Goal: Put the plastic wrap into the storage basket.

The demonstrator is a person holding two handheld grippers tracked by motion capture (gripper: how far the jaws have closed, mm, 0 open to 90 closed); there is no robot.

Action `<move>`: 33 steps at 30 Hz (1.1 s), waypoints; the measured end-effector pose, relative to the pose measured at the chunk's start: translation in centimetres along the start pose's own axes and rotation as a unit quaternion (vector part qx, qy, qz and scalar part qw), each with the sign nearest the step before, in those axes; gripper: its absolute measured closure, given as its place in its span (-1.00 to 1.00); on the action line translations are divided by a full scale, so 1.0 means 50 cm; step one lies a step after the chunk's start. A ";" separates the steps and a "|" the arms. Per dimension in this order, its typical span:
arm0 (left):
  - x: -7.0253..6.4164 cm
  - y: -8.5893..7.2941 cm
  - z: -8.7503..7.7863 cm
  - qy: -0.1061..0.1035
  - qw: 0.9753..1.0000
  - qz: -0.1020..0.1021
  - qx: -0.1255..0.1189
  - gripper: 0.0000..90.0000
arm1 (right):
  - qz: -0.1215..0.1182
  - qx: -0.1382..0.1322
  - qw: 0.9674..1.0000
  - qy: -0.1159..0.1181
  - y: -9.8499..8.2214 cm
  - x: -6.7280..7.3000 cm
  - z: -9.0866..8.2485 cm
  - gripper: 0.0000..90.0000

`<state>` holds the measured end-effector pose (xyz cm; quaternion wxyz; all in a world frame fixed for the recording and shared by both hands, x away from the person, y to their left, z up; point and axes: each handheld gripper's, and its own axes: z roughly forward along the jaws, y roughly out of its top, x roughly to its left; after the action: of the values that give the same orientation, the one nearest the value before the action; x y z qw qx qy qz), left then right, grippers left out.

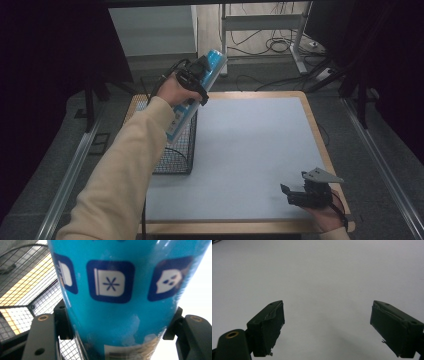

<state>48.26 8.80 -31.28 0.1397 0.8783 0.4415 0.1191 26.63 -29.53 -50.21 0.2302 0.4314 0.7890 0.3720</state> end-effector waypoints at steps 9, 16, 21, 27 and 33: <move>0.032 -0.026 0.017 0.007 1.000 -0.018 0.008 -0.30 | 0.000 0.001 1.000 -0.001 0.000 0.001 0.001 -0.72; 0.048 -0.042 0.032 0.008 1.000 -0.026 0.014 -0.30 | -0.002 0.003 1.000 -0.001 0.000 0.003 0.002 -0.72; 0.058 -0.048 0.047 0.012 0.999 -0.028 0.016 -0.30 | -0.002 0.004 1.000 -0.002 -0.001 0.003 0.003 -0.72; 0.068 -0.056 0.078 0.012 0.999 -0.036 0.024 -0.30 | -0.001 0.004 1.000 -0.001 -0.001 0.001 0.003 -0.72; 0.074 -0.060 0.107 0.011 0.999 -0.037 0.027 -0.30 | -0.001 0.006 1.000 -0.001 -0.002 0.002 0.004 -0.72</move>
<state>49.98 12.77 -37.03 0.1152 0.8634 0.4785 0.1110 26.68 -29.41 -50.41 0.2286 0.4324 0.7912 0.3670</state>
